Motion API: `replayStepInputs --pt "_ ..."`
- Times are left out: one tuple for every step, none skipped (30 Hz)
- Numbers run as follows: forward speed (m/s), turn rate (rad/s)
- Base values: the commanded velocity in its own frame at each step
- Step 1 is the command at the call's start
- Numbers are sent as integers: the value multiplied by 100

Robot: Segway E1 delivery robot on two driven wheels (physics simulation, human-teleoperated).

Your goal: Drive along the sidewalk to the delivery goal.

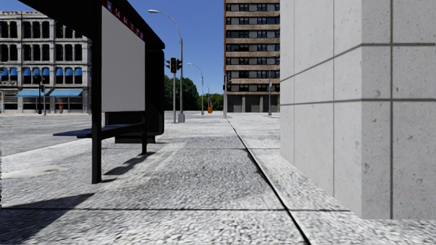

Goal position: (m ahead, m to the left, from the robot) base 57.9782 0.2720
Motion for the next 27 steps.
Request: replayStepInputs --pt "200 0" --pt "200 0" --pt "200 0" --pt "200 0" --pt "200 0" --pt "200 0" --pt "200 0" --pt "200 0" --pt "200 0" --pt "200 0" --pt "200 0" --pt "200 0" --pt "200 0" --pt "200 0" --pt "200 0" --pt "200 0" --pt "200 0" --pt "200 0" --pt "200 0" --pt "200 0" --pt "200 0" --pt "200 0" --pt "200 0" --pt "200 0" --pt "200 0" --pt "200 0" --pt "200 0"
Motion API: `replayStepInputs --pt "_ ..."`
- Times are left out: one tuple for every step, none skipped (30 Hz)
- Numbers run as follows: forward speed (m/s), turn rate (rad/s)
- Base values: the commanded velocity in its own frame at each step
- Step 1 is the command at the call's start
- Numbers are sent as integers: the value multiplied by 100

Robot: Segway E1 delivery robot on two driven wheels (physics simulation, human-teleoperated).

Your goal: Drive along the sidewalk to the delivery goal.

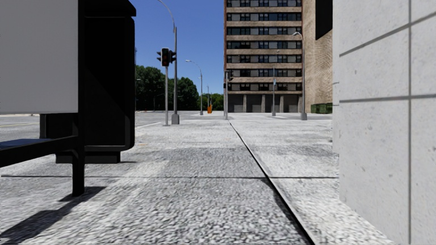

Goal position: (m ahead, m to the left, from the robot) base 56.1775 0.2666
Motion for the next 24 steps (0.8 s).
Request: replayStepInputs --pt "200 0" --pt "200 0" --pt "200 0" --pt "200 0" --pt "200 0" --pt "200 0" --pt "200 0" --pt "200 0" --pt "200 0" --pt "200 0" --pt "200 0" --pt "200 0" --pt "200 0" --pt "200 0" --pt "200 0" --pt "200 0" --pt "200 0" --pt "200 0" --pt "200 0" --pt "200 0" --pt "200 0" --pt "200 -13" --pt "200 -22" --pt "200 -22"
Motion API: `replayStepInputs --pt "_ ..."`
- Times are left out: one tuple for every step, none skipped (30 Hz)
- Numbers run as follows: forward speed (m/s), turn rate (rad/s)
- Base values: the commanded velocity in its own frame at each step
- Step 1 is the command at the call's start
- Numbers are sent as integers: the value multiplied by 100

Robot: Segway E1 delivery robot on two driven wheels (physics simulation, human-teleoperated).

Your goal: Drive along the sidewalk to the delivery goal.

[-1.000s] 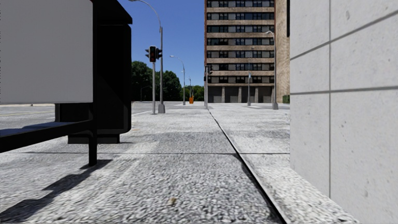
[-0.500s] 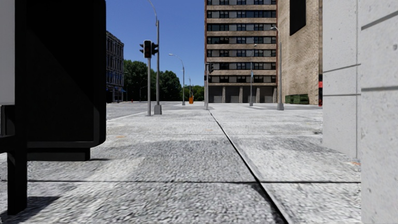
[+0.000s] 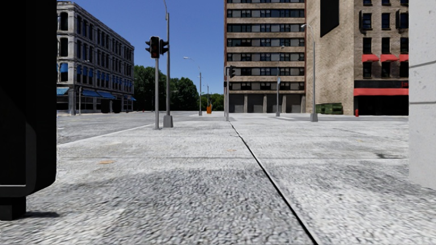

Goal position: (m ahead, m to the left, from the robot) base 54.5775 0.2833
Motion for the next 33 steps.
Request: replayStepInputs --pt "200 -26" --pt "200 -27" --pt "200 -27" --pt "200 -28" --pt "200 -31" --pt "200 -36" --pt "200 -38" --pt "200 -38" --pt "200 -38" --pt "200 -38" --pt "200 -38" --pt "200 -38" --pt "200 -38" --pt "200 -38" --pt "200 -38" --pt "200 -38" --pt "200 -38" --pt "200 -39" --pt "200 -39" --pt "200 -39" --pt "200 -39" --pt "200 -39" --pt "200 -39" --pt "200 -39" --pt "200 -39" --pt "200 0" --pt "200 0" --pt "200 0" --pt "200 0" --pt "200 0" --pt "200 0" --pt "200 0" --pt "200 0"
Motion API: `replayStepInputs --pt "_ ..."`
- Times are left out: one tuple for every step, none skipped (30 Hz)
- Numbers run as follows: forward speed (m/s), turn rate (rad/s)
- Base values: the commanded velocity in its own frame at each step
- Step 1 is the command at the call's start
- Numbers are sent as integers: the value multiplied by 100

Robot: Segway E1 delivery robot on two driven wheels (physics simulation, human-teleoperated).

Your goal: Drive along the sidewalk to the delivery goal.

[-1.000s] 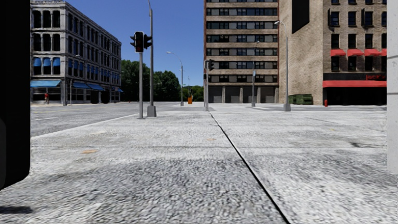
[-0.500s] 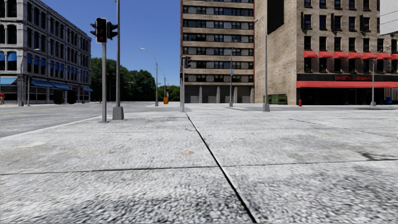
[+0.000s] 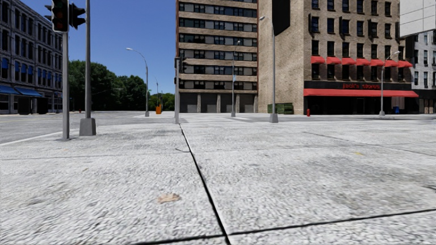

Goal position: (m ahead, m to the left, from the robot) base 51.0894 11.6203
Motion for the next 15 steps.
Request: replayStepInputs --pt "200 0" --pt "200 0" --pt "200 0" --pt "200 0" --pt "200 0" --pt "200 0" --pt "200 0" --pt "200 0" --pt "200 0" --pt "200 0" --pt "200 0" --pt "200 0" --pt "200 0" --pt "200 0" --pt "200 0"
